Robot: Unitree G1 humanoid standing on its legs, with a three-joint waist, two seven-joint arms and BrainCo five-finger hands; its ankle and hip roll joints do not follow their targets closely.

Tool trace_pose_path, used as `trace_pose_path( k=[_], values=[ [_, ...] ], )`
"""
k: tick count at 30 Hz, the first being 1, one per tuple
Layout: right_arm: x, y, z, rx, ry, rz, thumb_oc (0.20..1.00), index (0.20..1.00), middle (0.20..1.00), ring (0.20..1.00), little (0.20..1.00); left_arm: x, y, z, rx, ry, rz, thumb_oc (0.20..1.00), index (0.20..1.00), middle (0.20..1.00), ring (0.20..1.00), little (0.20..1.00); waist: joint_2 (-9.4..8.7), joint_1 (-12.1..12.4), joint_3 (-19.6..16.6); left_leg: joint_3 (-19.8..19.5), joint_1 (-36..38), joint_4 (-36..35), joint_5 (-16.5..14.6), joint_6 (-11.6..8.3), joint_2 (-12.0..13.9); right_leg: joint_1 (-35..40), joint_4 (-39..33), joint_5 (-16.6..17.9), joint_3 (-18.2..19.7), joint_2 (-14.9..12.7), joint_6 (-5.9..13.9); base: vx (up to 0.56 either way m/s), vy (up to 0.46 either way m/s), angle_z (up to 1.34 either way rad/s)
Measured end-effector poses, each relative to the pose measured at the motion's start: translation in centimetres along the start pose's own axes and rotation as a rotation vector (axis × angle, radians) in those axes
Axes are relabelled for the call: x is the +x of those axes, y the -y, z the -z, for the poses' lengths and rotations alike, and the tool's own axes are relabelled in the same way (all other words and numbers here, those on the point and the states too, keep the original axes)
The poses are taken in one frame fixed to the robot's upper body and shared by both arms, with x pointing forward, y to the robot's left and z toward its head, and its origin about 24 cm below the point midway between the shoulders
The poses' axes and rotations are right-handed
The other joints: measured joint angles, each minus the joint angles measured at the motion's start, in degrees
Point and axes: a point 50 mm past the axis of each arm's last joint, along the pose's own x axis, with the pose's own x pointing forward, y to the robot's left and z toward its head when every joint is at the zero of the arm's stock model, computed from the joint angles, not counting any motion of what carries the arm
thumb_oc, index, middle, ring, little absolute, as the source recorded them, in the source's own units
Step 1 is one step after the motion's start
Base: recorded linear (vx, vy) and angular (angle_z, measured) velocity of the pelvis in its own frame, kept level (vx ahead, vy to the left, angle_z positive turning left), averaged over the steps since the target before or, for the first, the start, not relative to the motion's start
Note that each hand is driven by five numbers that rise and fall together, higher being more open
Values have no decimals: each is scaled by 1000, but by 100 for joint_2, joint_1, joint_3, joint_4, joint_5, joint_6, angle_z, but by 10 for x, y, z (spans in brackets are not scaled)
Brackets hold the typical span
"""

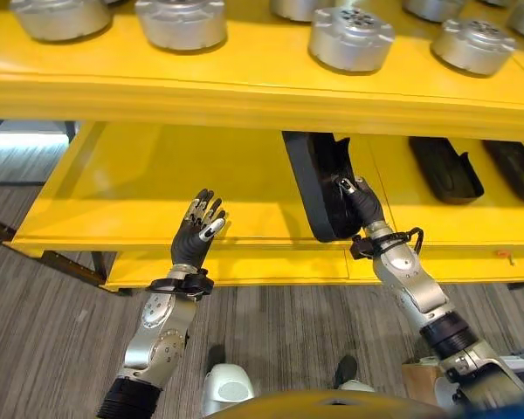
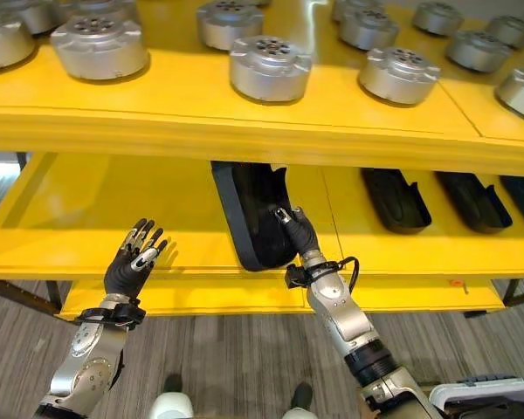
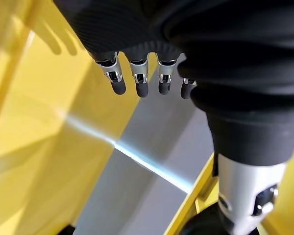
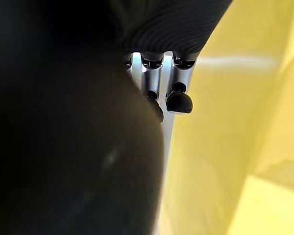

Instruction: Move parts from the plastic box to the shelf.

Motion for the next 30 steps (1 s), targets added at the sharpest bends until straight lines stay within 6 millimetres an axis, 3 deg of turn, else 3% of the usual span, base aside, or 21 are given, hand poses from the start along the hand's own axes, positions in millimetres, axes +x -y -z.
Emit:
trace_pose_path(
  k=[1,3,5,9,11,13,15,16,17,23,30],
  values=[
    [16,6,-10,-33,18,30,200,200,200,200,200,0,0,-2,-2,1,4,1000,1000,1000,1000,1000,-3,35,51,-12,-125,104,-3,0,1,-113,19,45,15,4,-6,-81,17,-3],
    [52,27,-51,-115,100,136,200,200,200,200,200,5,4,-8,9,11,38,1000,1000,1000,1000,1000,50,147,422,-73,-489,397,-9,12,-6,-428,215,115,29,-15,-91,-102,20,3],
    [62,35,-74,-107,163,198,200,200,200,200,200,6,5,-8,12,12,43,1000,1000,1000,1000,1000,67,245,658,-133,-697,590,-16,37,-60,-558,308,113,24,-64,-91,-219,63,5],
    [95,56,-157,-223,309,289,200,200,200,200,200,19,27,-12,-8,20,145,1000,1000,1000,1000,1000,476,246,1424,-148,-1476,1566,-326,276,-168,-1198,912,68,186,-266,-137,-143,34,-8],
    [99,63,-157,-221,281,320,200,200,200,200,200,21,30,-14,-10,32,157,1000,1000,1000,1000,1000,568,320,1617,-183,-1714,1873,-379,310,-202,-1416,1228,-68,164,-350,-124,-189,36,4],
    [106,77,-180,-239,277,388,200,200,200,200,200,24,43,-24,-10,69,221,1000,1000,1000,1000,1000,643,316,1758,-292,-2108,2248,-532,342,-213,-1822,1622,-231,183,-410,-52,-127,25,0],
    [107,82,-175,-218,246,409,200,200,200,200,200,19,47,-17,-28,38,226,1000,1000,1000,1000,1000,662,305,1787,-258,-2374,2393,-541,397,-209,-2107,1879,-289,224,-475,-113,-59,-18,-3],
    [107,89,-178,-212,238,436,200,200,200,200,200,20,50,-17,-29,39,239,1000,1000,1000,1000,1000,672,296,1815,-294,-2522,2538,-612,394,-210,-2394,2381,-436,277,-575,-188,29,-35,24],
    [105,103,-181,-202,222,491,200,200,200,200,200,22,53,-18,-31,46,245,1000,1000,1000,1000,1000,642,320,1920,-378,-2737,2772,-673,318,-297,-2718,2970,-793,353,-676,-21,-31,-14,20],
    [98,131,-170,-208,141,586,200,200,200,200,200,23,59,-12,-40,21,252,1000,1000,1000,1000,1000,647,233,1996,-353,-2910,2941,-732,342,-299,-2819,2900,-693,403,-650,30,-16,3,-1],
    [99,130,-167,-245,126,579,200,200,200,200,200,36,68,-25,-36,84,284,1000,1000,1000,1000,1000,644,210,2011,-241,-3003,3051,-805,437,-331,-2883,2755,-565,508,-665,18,-10,-3,-7]
  ],
)
